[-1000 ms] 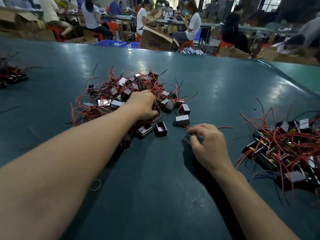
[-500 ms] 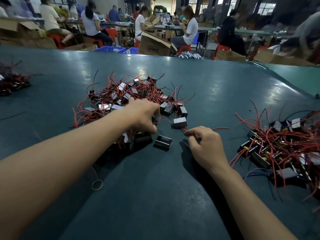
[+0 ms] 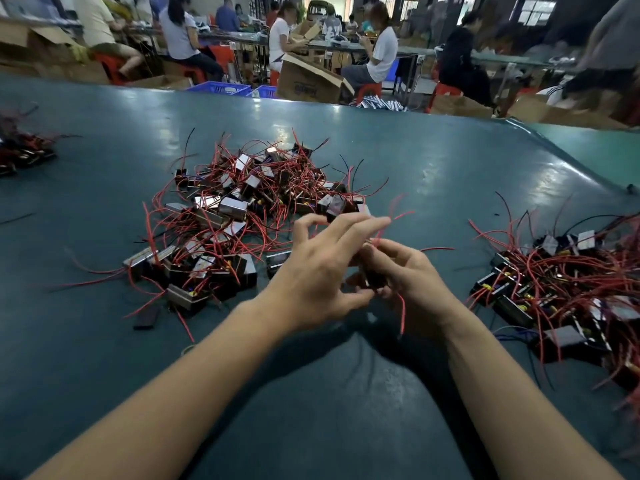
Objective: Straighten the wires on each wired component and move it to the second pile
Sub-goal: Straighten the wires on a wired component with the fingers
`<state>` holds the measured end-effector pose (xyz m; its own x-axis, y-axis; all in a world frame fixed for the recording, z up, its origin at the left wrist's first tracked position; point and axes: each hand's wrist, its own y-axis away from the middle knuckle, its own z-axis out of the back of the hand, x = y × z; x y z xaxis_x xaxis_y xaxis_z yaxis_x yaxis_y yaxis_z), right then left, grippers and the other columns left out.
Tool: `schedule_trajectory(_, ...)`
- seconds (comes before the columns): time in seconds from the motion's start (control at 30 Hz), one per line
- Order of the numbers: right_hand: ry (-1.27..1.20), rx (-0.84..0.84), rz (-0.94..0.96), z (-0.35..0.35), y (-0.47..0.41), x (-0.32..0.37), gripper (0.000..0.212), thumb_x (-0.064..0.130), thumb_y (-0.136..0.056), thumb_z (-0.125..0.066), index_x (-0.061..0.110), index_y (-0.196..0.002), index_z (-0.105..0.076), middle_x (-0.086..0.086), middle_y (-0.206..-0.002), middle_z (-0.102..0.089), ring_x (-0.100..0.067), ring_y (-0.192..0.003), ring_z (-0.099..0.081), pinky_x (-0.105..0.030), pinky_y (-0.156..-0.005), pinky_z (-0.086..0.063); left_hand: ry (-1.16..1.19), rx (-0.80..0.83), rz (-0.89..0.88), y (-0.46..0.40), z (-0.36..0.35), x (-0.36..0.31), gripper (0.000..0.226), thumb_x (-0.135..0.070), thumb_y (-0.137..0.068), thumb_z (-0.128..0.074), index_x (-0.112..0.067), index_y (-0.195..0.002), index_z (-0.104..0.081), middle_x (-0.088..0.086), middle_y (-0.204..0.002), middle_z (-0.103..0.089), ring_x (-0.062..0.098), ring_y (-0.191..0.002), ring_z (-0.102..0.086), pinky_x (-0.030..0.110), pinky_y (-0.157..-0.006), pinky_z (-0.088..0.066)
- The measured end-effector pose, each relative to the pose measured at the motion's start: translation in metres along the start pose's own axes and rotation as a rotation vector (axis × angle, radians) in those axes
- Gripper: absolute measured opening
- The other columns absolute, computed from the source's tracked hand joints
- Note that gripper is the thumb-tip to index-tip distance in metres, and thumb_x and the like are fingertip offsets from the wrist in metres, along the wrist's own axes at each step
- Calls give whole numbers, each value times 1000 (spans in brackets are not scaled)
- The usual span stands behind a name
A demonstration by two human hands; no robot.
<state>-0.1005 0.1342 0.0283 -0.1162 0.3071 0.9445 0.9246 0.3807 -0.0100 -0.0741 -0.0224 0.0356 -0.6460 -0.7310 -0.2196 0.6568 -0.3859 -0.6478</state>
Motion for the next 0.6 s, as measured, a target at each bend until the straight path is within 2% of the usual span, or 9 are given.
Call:
schedule_trajectory(0.07, 1, -9, -35, 2, 3, 0, 25, 14, -80, -63, 3, -102, -65, -11, -86, -73, -19, -60, -68, -26, -53, -55, 84, -36, 39, 13, -7, 7, 81, -36, -68, -83, -13, -138, -49, 0, -137, -53, 9, -130, -44, 42, -103, -28)
schedule_trajectory(0.13, 15, -52, -81, 4, 3, -1, 17, 10, -83, -63, 2, -99, -64, -13, -82, -69, -18, -55, -65, -26, -50, -55, 132, -69, 99, 24, -10, 15, 77, -32, -68, -85, -14, -135, -51, -1, -132, -56, 10, -121, -51, 45, -101, -33)
schedule_trajectory(0.23, 62, -74, -107, 6, 2, 1, 7, 8, -90, -60, 3, -93, -63, -13, -80, -69, -16, -52, -62, -22, -48, -52, 154, -217, 212, 30, -8, 23, 60, -12, -70, -85, -12, -124, -60, -2, -109, -65, 12, -96, -62, 50, -93, -44)
schedule_trajectory(0.3, 35, -73, -128, 6, 2, 2, 8, 6, -93, -57, 5, -97, -64, -11, -81, -72, -18, -54, -64, -22, -48, -51, 124, -316, 241, 28, -4, 23, 47, -9, -73, -84, -10, -116, -65, -2, -99, -69, 12, -90, -64, 51, -89, -44)
schedule_trajectory(0.4, 73, -87, -185, 4, 0, 4, 17, -2, -91, -50, 8, -92, -63, -10, -75, -72, -20, -60, -68, -26, -54, -53, 83, -425, 59, 24, -1, 16, 28, -8, -79, -80, -10, -106, -70, -3, -102, -71, 11, -93, -66, 53, -92, -41)
schedule_trajectory(0.43, 106, -63, -209, 3, 0, 4, 18, 3, -93, -48, 10, -89, -64, -8, -72, -70, -18, -60, -67, -26, -55, -51, 95, -429, -46, 23, -2, 11, 22, -6, -82, -77, -10, -103, -71, -3, -104, -71, 10, -97, -67, 51, -96, -39)
schedule_trajectory(0.5, 235, -27, -252, 1, 1, 5, 29, 30, -100, -47, 21, -78, -64, 1, -64, -63, -9, -55, -63, -21, -51, -47, 149, -382, -208, 22, -6, 1, 19, 3, -83, -69, -8, -98, -73, 0, -106, -72, 10, -103, -68, 48, -103, -33)
schedule_trajectory(0.53, 271, -14, -259, 0, 2, 5, 36, 43, -97, -48, 23, -71, -64, 3, -60, -59, -7, -50, -60, -20, -46, -45, 178, -348, -244, 22, -9, -4, 26, 11, -78, -64, -5, -95, -74, 1, -106, -72, 12, -106, -67, 48, -107, -31)
schedule_trajectory(0.6, 136, 5, -234, 2, 5, 5, 35, 48, -86, -57, 20, -68, -67, -1, -54, -53, -12, -43, -54, -20, -39, -40, 218, -268, -244, 24, -14, -8, 43, 21, -63, -52, -3, -91, -74, 1, -103, -72, 16, -114, -64, 51, -111, -26)
